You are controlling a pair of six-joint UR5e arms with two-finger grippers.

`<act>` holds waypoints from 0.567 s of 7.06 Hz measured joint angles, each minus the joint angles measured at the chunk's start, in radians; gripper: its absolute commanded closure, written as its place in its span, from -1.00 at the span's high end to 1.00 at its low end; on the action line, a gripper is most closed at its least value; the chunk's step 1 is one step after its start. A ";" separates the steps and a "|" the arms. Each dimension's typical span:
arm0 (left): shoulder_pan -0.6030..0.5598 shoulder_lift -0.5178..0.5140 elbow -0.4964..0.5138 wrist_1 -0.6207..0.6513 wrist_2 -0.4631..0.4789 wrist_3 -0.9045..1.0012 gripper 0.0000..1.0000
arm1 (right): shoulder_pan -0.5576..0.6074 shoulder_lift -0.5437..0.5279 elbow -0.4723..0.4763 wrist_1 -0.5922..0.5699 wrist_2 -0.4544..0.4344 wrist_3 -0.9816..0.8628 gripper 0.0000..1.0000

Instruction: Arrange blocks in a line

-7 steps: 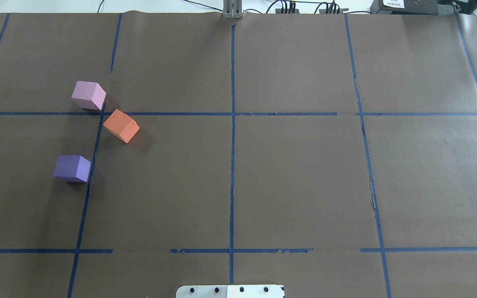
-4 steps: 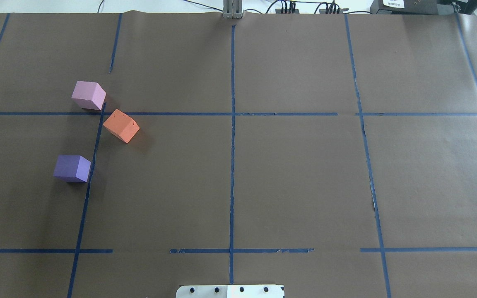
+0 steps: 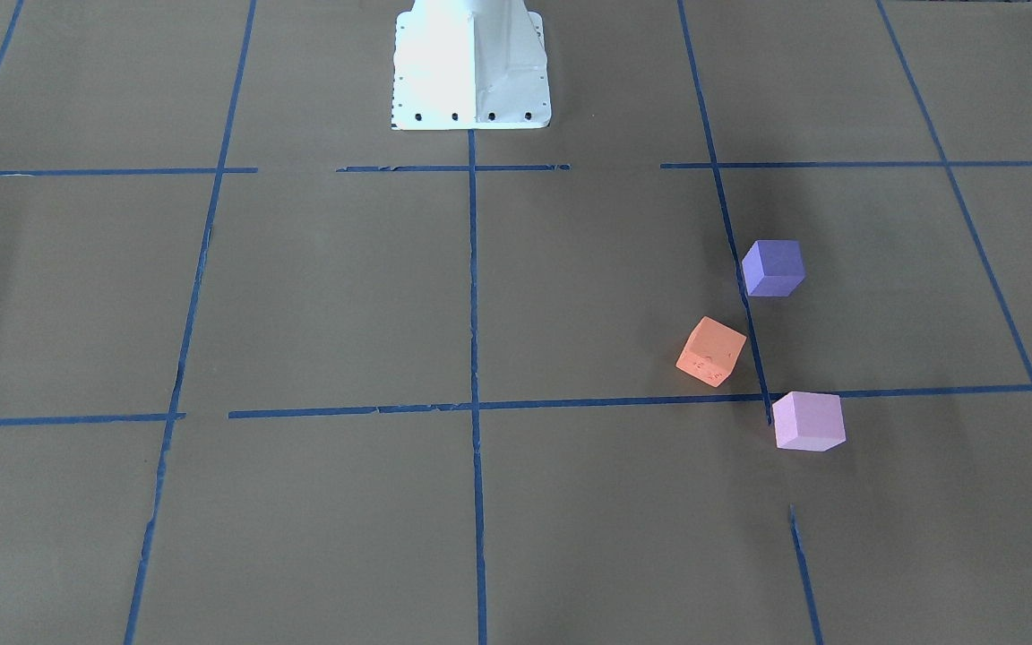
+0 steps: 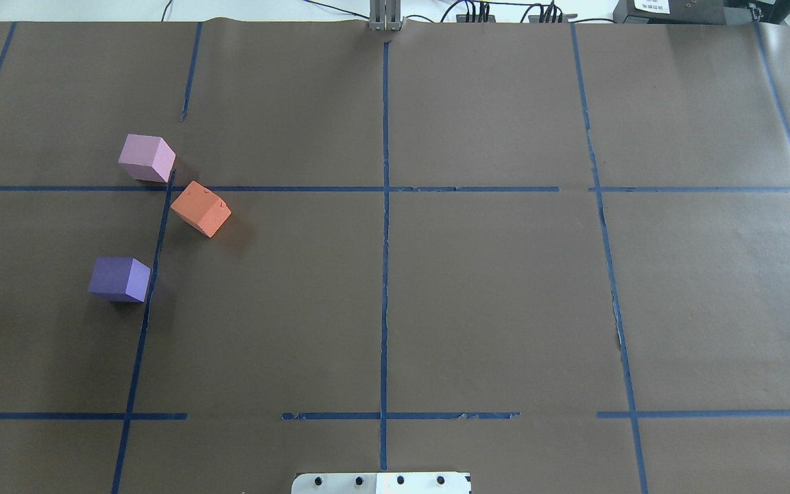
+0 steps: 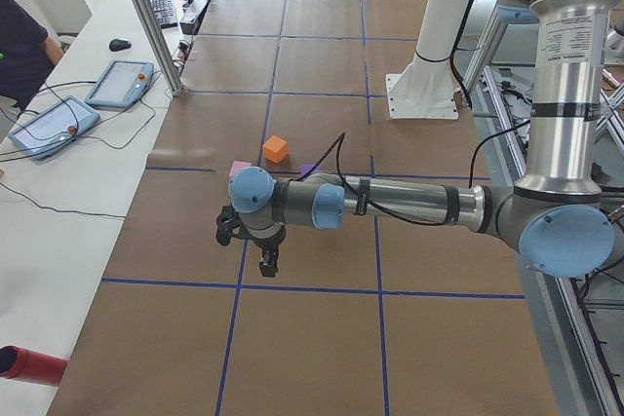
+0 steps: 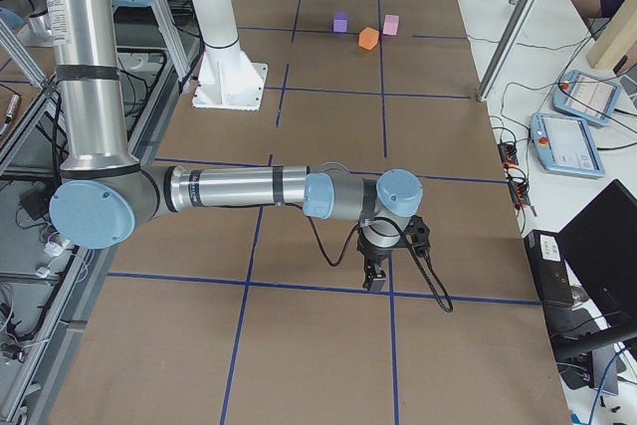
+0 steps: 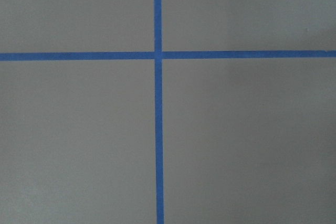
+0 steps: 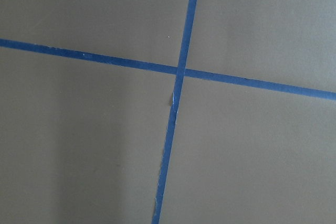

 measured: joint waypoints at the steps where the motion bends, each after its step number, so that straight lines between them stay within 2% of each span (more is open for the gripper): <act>1: 0.053 -0.050 -0.010 0.008 0.032 -0.048 1.00 | 0.000 0.000 0.000 0.000 0.000 0.000 1.00; 4: 0.227 -0.240 -0.002 0.040 0.095 -0.152 1.00 | 0.000 0.000 0.000 0.000 0.000 0.000 1.00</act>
